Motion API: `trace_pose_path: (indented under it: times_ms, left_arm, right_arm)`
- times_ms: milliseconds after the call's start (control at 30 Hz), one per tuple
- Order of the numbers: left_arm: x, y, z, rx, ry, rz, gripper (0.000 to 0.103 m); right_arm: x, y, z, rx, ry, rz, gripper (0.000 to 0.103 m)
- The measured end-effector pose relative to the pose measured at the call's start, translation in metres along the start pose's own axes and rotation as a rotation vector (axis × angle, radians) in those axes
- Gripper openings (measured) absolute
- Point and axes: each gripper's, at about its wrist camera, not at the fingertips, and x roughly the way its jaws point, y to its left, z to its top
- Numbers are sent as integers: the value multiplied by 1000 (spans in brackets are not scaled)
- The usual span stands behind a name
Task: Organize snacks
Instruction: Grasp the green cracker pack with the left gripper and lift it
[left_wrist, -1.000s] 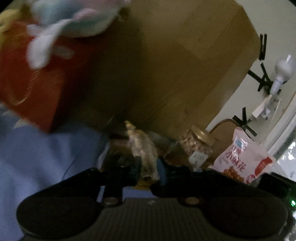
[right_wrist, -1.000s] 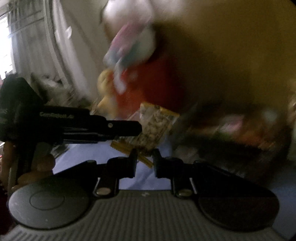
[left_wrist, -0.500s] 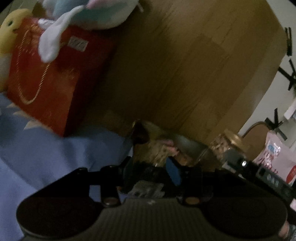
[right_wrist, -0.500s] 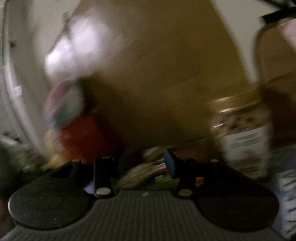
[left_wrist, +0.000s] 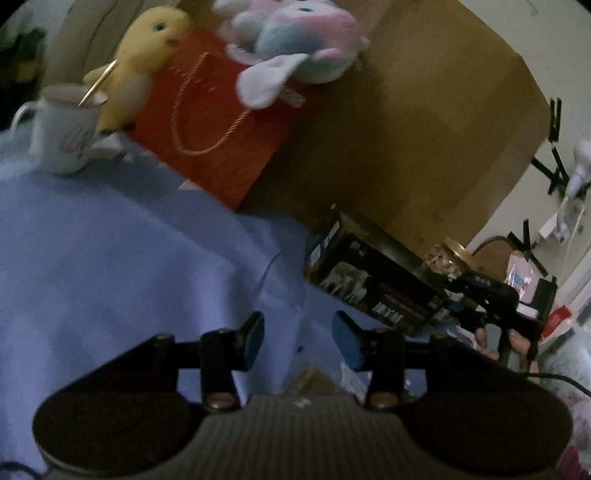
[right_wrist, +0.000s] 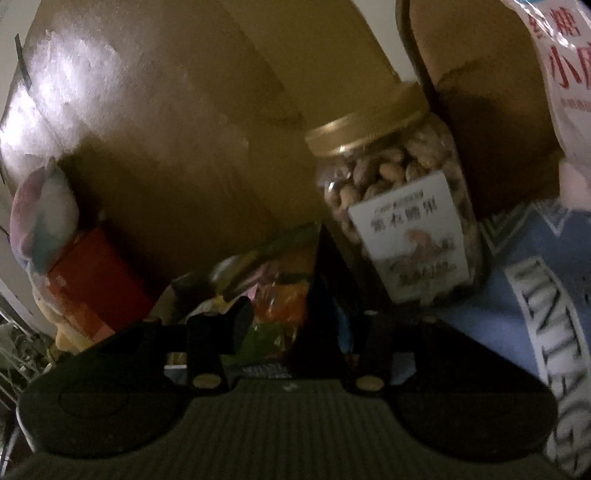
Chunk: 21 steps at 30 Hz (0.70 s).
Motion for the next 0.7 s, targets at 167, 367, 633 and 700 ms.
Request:
trace_pose_path:
  times_ms: [167,367,633,700]
  left_arm:
    - [-10,20,-8,-43,-12,-20,42]
    - [-6,11,-25,-36,77,-98,42]
    - [19,-35,-66,5,259,-248,42]
    - [28,-50,-76,29,313,-262,42]
  right_arm:
    - [-40,10,-16,-5,-1,34,50]
    - [-104,17,-67,-160,55,126,51]
    - [-135,44,-144,-498,216,163,76]
    - [-128,48,-148,-537,250,148,77]
